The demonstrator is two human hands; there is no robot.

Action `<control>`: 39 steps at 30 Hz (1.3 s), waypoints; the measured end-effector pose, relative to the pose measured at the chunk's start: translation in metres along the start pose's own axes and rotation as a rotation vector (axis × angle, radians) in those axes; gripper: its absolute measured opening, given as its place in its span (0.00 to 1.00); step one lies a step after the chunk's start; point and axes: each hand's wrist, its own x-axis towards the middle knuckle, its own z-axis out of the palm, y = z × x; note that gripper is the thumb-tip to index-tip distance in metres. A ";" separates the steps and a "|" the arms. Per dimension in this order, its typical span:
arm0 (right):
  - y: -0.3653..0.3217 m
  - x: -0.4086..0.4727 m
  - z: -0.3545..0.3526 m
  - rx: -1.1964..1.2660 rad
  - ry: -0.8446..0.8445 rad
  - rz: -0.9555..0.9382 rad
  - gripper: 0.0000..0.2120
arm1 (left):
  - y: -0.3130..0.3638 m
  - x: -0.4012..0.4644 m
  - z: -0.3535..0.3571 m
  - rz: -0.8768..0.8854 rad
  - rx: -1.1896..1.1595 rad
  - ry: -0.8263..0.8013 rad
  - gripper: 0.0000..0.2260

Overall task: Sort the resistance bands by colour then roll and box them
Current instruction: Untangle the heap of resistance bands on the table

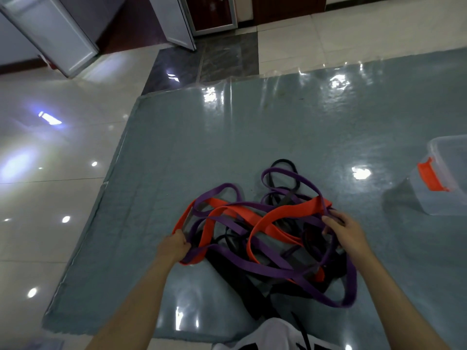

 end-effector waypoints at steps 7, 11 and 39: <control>0.011 -0.011 -0.002 0.008 -0.056 -0.076 0.09 | 0.007 -0.004 -0.007 0.023 -0.606 0.222 0.09; 0.007 -0.018 -0.009 0.119 -0.028 -0.178 0.06 | 0.016 -0.001 -0.014 -0.009 -0.865 0.227 0.09; -0.118 -0.044 0.004 0.113 -0.303 -0.608 0.14 | 0.234 -0.119 -0.066 0.713 -1.003 -0.154 0.14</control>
